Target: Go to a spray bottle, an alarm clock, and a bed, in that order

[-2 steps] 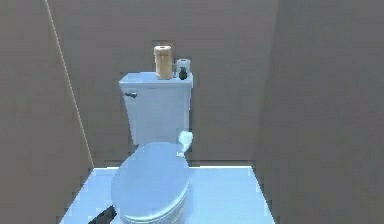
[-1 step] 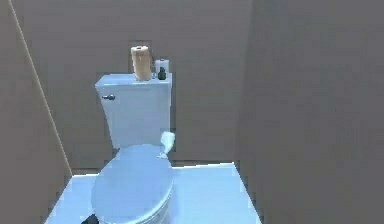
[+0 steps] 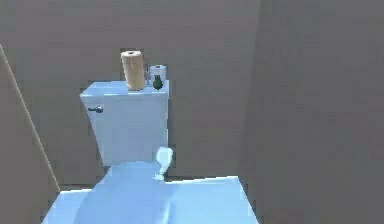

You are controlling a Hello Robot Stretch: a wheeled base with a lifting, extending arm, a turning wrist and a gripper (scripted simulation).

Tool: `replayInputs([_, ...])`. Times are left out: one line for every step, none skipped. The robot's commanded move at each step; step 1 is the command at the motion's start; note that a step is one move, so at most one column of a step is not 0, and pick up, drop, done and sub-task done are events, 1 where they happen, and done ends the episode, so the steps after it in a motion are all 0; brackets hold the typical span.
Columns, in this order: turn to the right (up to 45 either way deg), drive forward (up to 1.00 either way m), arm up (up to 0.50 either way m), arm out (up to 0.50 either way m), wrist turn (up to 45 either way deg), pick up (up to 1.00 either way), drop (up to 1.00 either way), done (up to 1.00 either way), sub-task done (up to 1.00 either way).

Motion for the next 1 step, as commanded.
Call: replayInputs([0.0, 0.0, 0.0, 0.0, 0.0, 0.0, 0.0, 0.0, 1.0])
